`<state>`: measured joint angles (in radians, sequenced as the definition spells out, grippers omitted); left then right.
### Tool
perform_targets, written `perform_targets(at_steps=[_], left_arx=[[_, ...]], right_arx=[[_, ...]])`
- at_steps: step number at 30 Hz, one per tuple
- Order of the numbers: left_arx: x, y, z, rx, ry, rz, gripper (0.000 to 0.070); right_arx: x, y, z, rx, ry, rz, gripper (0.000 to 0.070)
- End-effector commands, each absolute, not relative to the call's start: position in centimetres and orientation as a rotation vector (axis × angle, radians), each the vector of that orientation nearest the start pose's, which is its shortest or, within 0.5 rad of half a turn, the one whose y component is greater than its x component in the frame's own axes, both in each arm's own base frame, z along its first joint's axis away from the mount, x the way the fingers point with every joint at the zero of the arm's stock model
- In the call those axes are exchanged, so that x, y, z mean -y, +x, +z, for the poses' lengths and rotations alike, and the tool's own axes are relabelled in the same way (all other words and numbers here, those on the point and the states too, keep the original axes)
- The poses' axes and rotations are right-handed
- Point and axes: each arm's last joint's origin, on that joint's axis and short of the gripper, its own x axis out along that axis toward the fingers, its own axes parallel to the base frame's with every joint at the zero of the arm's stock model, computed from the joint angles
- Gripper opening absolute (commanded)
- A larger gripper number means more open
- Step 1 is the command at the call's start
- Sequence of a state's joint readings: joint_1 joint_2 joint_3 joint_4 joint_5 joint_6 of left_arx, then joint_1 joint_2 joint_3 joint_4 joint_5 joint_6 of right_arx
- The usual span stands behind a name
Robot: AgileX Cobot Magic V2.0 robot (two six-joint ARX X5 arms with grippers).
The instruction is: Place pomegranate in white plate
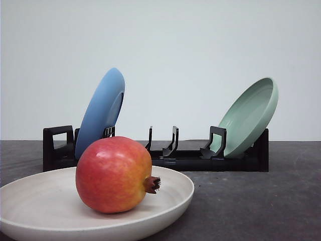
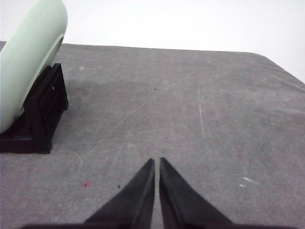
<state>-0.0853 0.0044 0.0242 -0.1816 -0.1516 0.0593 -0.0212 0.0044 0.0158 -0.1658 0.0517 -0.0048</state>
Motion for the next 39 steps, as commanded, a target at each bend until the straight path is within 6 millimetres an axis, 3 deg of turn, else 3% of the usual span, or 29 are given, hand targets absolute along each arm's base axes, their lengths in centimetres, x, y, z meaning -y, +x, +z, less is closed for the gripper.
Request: perform_targets(at_steps=[1,39], left_arx=[[0.38,9.54,15.01,-0.171,0.081,0.058,0.0],[0.38,9.54,15.01,-0.171,0.081,0.058,0.0]], right_arx=[[0.37,9.61,15.19,-0.15,-0.011,-0.074,0.0011],[0.37,9.61,15.19,-0.15,-0.011,-0.074,0.0011]])
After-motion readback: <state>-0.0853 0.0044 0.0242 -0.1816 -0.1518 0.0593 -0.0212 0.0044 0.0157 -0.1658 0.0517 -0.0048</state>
